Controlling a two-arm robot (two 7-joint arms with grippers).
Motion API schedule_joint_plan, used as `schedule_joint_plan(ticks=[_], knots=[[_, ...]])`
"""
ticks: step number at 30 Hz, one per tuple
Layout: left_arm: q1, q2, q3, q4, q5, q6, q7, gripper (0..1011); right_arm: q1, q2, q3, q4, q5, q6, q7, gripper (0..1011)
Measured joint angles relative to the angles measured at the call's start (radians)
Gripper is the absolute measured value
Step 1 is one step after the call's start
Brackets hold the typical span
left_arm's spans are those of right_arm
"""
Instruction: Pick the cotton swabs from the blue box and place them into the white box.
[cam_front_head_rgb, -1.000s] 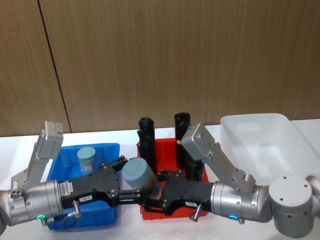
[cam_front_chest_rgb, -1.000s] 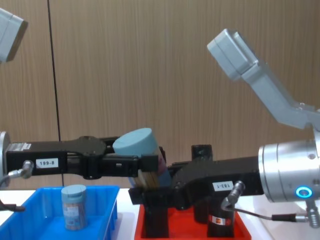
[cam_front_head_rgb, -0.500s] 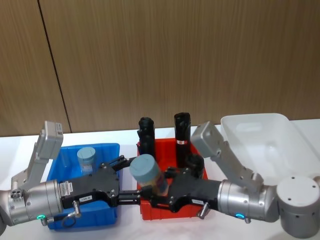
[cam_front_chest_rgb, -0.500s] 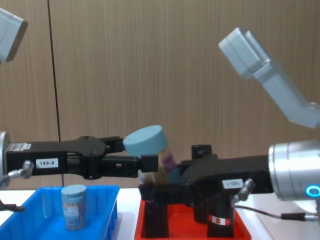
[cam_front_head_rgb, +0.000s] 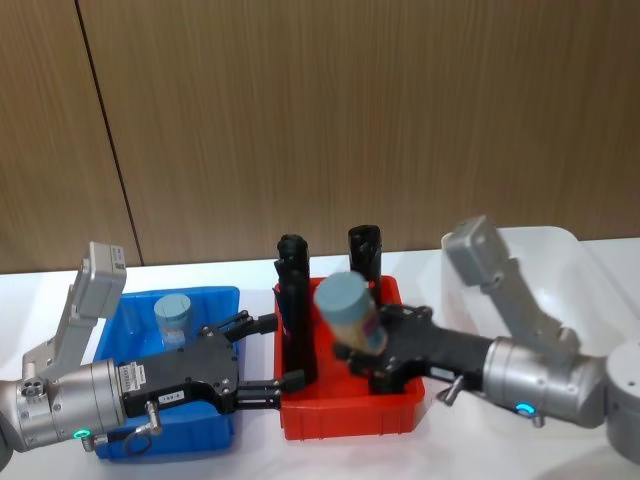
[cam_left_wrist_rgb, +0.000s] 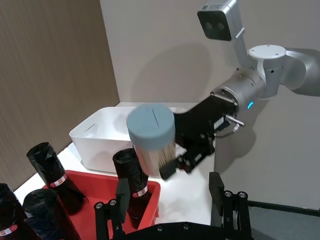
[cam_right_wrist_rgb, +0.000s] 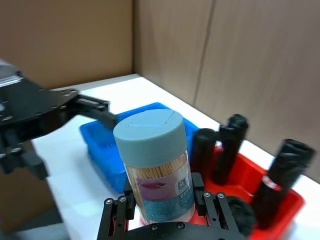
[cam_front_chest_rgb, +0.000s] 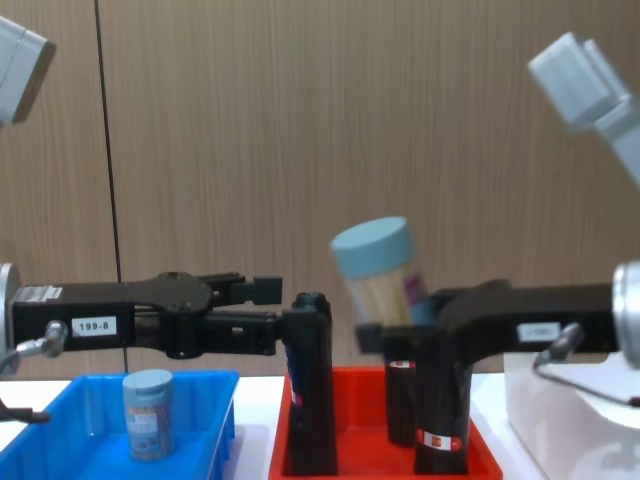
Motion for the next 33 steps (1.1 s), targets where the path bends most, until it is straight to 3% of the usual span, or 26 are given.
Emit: schedule_joint_plan(ticks=[9,18,33], knots=[[0.0,0.0,0.0,0.0,0.0,0.0,0.0,1004,0.0,0.046,0.057,0.0,0.067,-0.013,-0.07,659],[0.0,0.0,0.0,0.0,0.0,0.0,0.0,1003,0.016,0.067,0.097,0.038,0.117,-0.028,-0.148,659],[0.0,0.0,0.0,0.0,0.0,0.0,0.0,1004,0.081,0.065,0.143,0.219,0.172,-0.057,-0.286,659]])
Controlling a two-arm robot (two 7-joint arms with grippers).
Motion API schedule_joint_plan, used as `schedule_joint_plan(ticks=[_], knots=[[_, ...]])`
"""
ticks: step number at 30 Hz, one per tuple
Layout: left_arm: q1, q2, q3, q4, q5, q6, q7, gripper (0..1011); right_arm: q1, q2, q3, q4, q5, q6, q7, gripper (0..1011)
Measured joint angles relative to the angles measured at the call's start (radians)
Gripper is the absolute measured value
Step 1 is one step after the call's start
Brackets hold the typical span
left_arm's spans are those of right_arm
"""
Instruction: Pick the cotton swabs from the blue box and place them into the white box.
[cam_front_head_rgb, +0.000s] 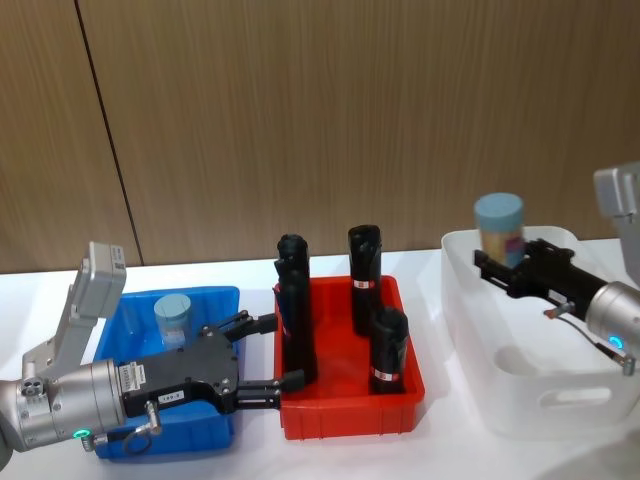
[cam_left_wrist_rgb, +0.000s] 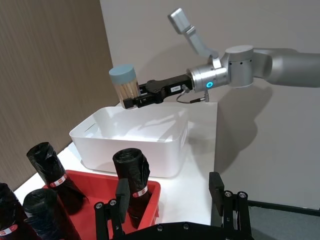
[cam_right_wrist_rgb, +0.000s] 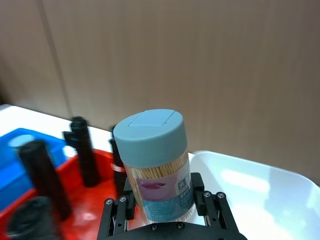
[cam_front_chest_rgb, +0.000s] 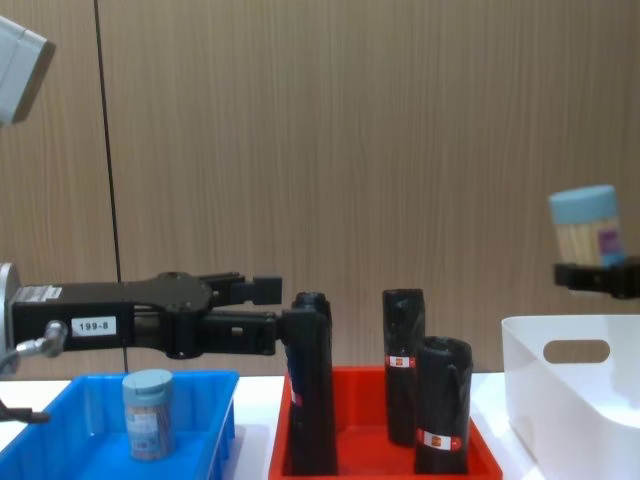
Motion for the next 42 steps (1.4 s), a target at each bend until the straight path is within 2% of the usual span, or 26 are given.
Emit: schedule_joint_plan(ticks=[11,23,24,28,30,31,34,37,42], knots=[[0.0,0.0,0.0,0.0,0.0,0.0,0.0,1004,0.075,-0.019,0.009,0.188,-0.01,0.009,-0.063,659],[0.0,0.0,0.0,0.0,0.0,0.0,0.0,1004,0.13,-0.035,0.004,0.319,-0.044,0.019,-0.078,659],[0.0,0.0,0.0,0.0,0.0,0.0,0.0,1004,0.13,-0.035,0.004,0.319,-0.044,0.019,-0.078,661],[0.0,0.0,0.0,0.0,0.0,0.0,0.0,1004,0.136,-0.037,0.002,0.333,-0.052,0.021,-0.079,792],[0.0,0.0,0.0,0.0,0.0,0.0,0.0,1004,0.137,-0.038,0.002,0.335,-0.054,0.021,-0.079,822],[0.0,0.0,0.0,0.0,0.0,0.0,0.0,1004,0.138,-0.038,0.002,0.335,-0.054,0.022,-0.079,881],[0.0,0.0,0.0,0.0,0.0,0.0,0.0,1004,0.138,-0.037,0.002,0.333,-0.055,0.023,-0.079,958],[0.0,0.0,0.0,0.0,0.0,0.0,0.0,1004,0.136,-0.036,0.003,0.327,-0.056,0.024,-0.078,1001],[0.0,0.0,0.0,0.0,0.0,0.0,0.0,1004,0.134,-0.036,0.003,0.324,-0.057,0.025,-0.078,1001]])
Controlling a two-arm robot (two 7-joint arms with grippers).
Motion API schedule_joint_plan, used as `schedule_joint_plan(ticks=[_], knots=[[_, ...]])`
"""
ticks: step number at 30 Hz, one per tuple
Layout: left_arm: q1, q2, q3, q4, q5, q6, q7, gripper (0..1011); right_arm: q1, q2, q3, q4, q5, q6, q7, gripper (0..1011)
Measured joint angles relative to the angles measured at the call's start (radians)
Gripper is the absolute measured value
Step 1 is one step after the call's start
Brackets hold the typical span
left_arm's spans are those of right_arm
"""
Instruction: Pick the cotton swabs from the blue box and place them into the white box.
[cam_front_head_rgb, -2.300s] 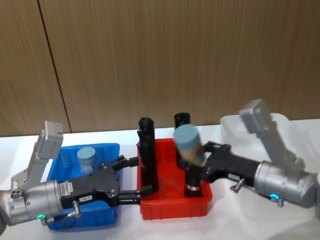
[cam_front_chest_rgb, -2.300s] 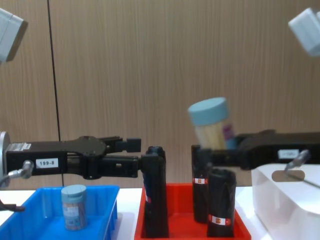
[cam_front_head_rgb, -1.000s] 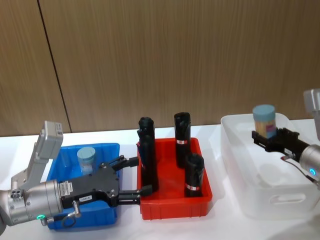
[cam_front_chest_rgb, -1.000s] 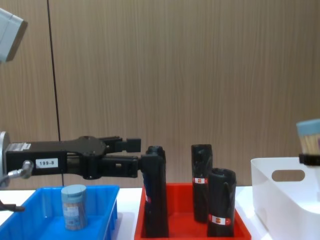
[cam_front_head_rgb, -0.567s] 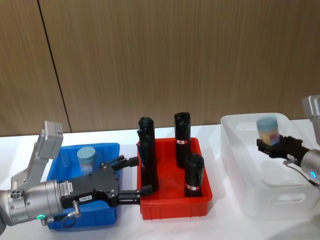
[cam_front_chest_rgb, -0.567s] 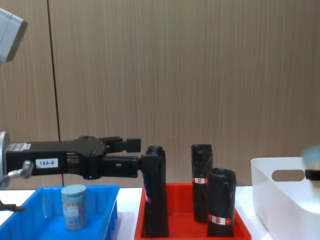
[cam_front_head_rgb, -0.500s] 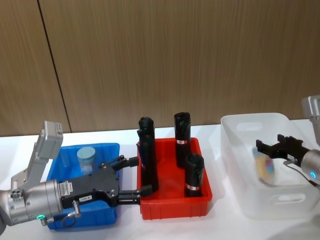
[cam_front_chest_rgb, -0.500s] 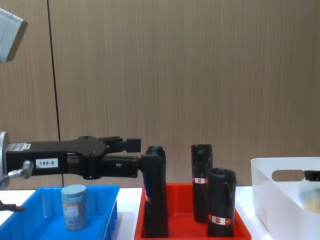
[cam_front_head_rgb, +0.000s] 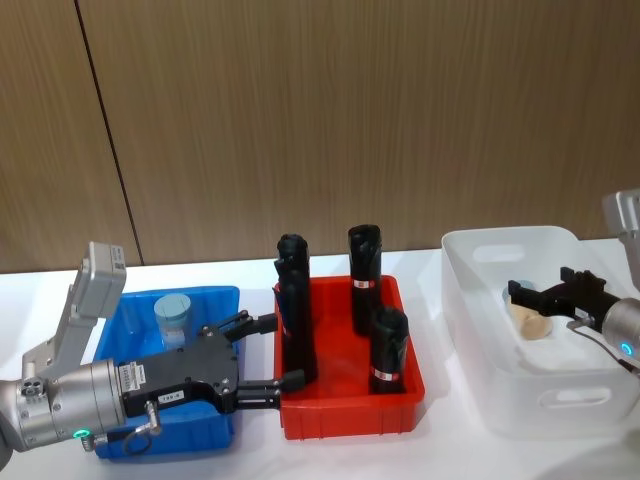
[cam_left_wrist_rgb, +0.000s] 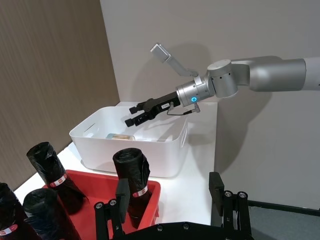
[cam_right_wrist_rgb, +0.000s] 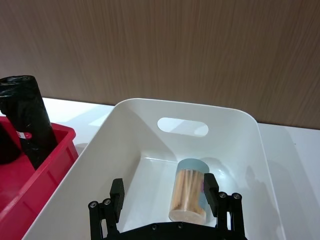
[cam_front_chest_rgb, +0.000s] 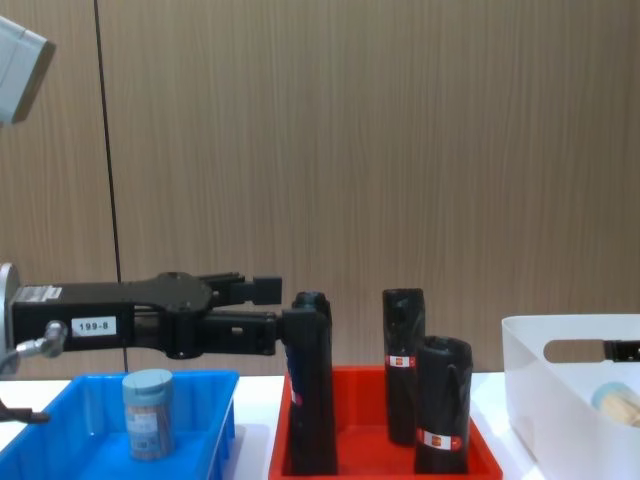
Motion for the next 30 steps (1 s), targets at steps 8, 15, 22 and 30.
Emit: schedule_joint_plan(ticks=[8,15,22,30], knots=[[0.008,-0.004,0.006,-0.014,0.012,0.0,0.049,1004,-0.034,0.0,0.0,-0.049,-0.002,-0.011,-0.013,1001],[0.025,-0.013,0.019,-0.043,0.038,-0.002,0.145,1004,-0.089,0.0,0.0,-0.127,-0.004,-0.03,-0.037,1001],[0.037,-0.02,0.029,-0.067,0.06,-0.004,0.227,1004,-0.16,-0.001,-0.001,-0.227,-0.007,-0.056,-0.067,1001],[0.056,-0.03,0.044,-0.099,0.089,-0.007,0.337,1004,-0.238,-0.001,-0.001,-0.338,-0.012,-0.082,-0.101,1002]])
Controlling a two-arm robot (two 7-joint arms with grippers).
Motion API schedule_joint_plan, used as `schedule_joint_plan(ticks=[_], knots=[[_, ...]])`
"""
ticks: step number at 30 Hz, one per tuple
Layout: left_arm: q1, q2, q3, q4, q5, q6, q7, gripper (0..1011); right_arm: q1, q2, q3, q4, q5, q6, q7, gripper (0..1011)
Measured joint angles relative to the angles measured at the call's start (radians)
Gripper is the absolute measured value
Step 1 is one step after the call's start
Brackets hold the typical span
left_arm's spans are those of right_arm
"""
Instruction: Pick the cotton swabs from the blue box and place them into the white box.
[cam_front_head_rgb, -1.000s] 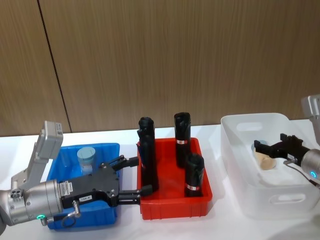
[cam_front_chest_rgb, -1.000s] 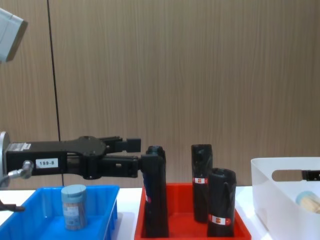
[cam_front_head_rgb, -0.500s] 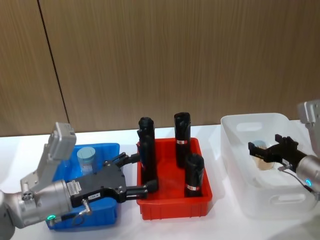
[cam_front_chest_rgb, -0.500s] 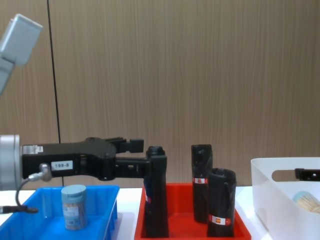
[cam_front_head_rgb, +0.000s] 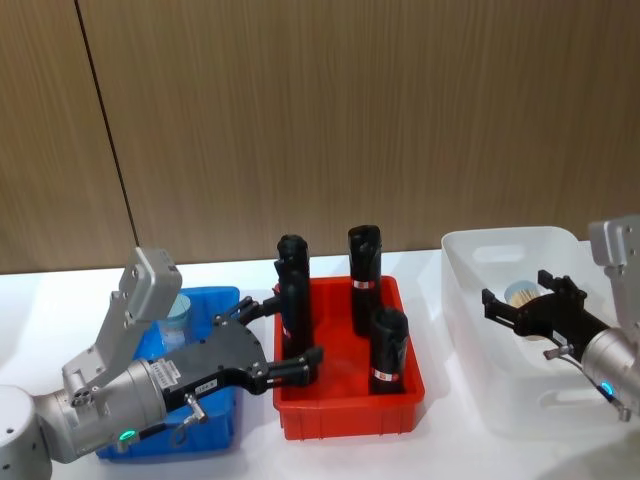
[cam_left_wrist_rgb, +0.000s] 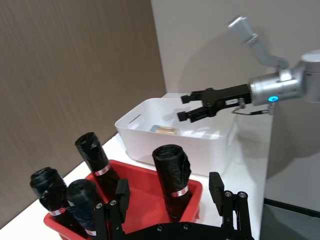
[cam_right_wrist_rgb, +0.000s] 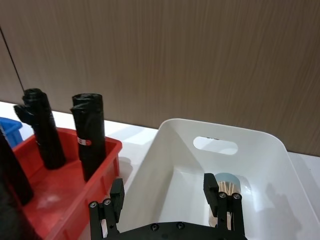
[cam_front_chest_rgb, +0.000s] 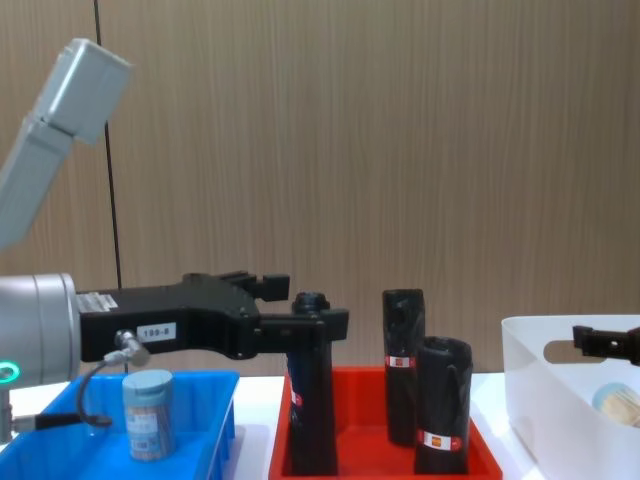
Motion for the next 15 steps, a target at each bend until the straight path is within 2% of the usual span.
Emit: schedule_joint_plan(ticks=[1,6,8,15], knots=[[0.0,0.0,0.0,0.0,0.0,0.0,0.0,1004,0.0,0.0,0.0,0.0,0.0,0.0,0.0,1002],[0.013,-0.007,0.011,-0.024,0.021,-0.002,0.081,1004,-0.056,0.0,0.0,-0.079,-0.002,-0.02,-0.023,1002],[0.015,-0.008,0.012,-0.027,0.024,-0.002,0.091,1004,-0.07,0.0,0.0,-0.099,-0.003,-0.025,-0.029,1002],[0.031,-0.017,0.025,-0.056,0.05,-0.004,0.191,1004,-0.133,-0.001,0.0,-0.188,-0.007,-0.047,-0.057,1002]])
